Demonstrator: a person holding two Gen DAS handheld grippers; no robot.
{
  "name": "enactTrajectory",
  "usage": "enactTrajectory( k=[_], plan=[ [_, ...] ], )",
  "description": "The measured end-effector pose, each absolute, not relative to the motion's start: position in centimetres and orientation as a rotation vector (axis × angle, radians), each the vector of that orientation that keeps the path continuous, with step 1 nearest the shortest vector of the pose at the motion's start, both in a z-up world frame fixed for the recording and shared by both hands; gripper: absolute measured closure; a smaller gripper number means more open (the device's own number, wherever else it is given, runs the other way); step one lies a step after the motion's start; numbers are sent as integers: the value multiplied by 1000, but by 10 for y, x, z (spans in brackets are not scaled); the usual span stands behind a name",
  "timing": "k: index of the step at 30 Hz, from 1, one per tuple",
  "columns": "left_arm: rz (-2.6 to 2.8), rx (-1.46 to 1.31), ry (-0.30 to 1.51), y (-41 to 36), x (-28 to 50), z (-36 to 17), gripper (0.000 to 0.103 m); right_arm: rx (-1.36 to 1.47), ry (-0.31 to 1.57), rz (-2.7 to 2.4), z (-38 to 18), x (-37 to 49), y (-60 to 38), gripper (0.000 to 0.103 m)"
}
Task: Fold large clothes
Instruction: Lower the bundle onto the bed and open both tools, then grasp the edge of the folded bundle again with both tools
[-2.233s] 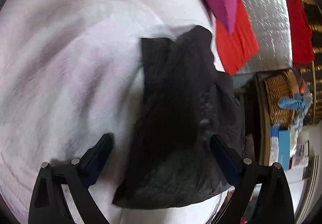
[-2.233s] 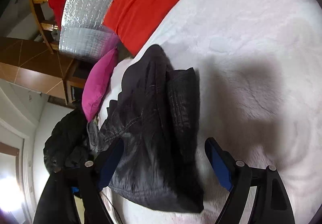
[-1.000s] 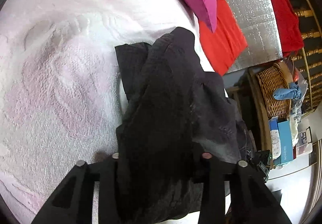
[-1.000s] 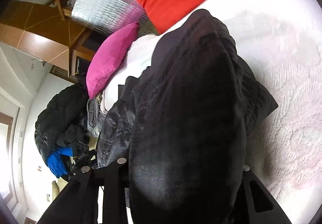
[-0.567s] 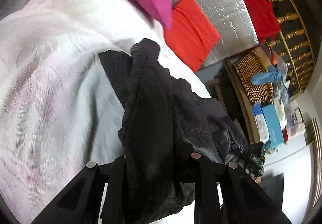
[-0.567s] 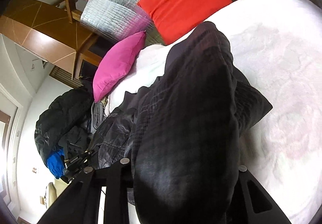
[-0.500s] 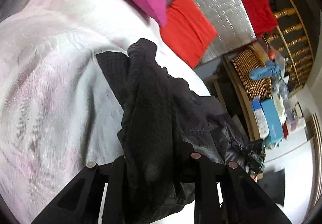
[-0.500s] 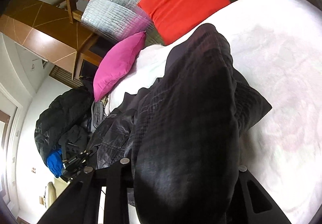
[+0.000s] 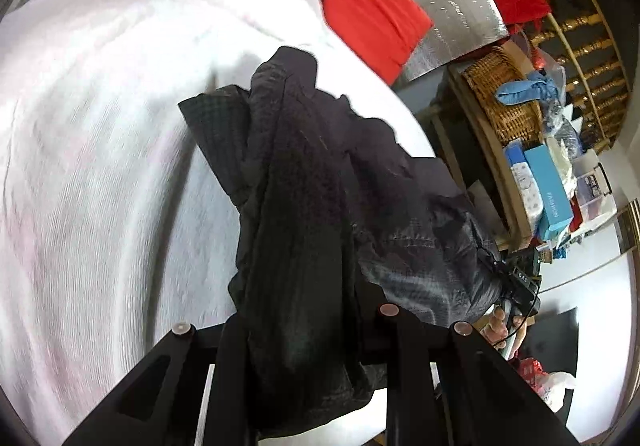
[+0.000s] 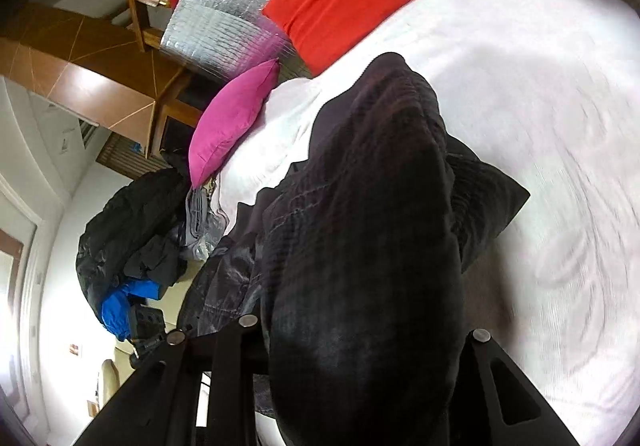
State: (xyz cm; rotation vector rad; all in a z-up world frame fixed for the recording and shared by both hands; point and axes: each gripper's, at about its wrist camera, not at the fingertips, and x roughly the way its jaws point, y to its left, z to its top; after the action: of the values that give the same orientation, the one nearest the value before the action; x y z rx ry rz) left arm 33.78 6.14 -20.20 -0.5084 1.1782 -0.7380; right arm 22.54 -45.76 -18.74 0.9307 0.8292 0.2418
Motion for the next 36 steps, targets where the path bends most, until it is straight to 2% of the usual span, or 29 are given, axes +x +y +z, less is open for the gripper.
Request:
enactTrajectory(
  k=[3, 4, 5, 6, 7, 8, 13, 19, 22, 24, 26, 31, 36],
  plan=[
    [-683, -501, 1220, 60, 338, -216, 79, 948, 846, 218, -200, 221, -462, 69],
    [-660, -502, 1251, 61, 341, -223, 74, 962, 859, 218, -207, 223, -466, 69],
    [-648, -509, 1278, 62, 344, -229, 62, 1005, 881, 215, -219, 225, -472, 64],
    [-628, -513, 1305, 62, 347, -234, 57, 1045, 901, 207, -229, 226, -478, 60],
    [-600, -517, 1328, 63, 352, -239, 50, 1063, 918, 196, -235, 227, -482, 43],
    [-585, -516, 1340, 64, 352, -241, 44, 1075, 955, 155, -244, 229, -487, 32],
    [-527, -448, 1277, 71, 355, -213, 43, 1139, 935, 135, -241, 219, -503, 32],
    [-501, -439, 1092, 84, 349, -169, 38, 798, 871, -162, -176, 193, -516, 31],
    [-560, -386, 1034, 58, 342, -155, 37, 736, 799, -98, -153, 191, -506, 31],
    [-603, -322, 1019, 38, 337, -150, 32, 666, 810, -55, -143, 200, -489, 31],
    [-617, -244, 1014, 17, 333, -151, 22, 598, 828, -62, -144, 212, -477, 31],
    [-553, -157, 1085, -3, 347, -170, 21, 588, 893, -92, -160, 258, -475, 31],
    [-478, -317, 1060, 10, 397, -164, 21, 576, 953, -96, -165, 300, -473, 31]
  ],
)
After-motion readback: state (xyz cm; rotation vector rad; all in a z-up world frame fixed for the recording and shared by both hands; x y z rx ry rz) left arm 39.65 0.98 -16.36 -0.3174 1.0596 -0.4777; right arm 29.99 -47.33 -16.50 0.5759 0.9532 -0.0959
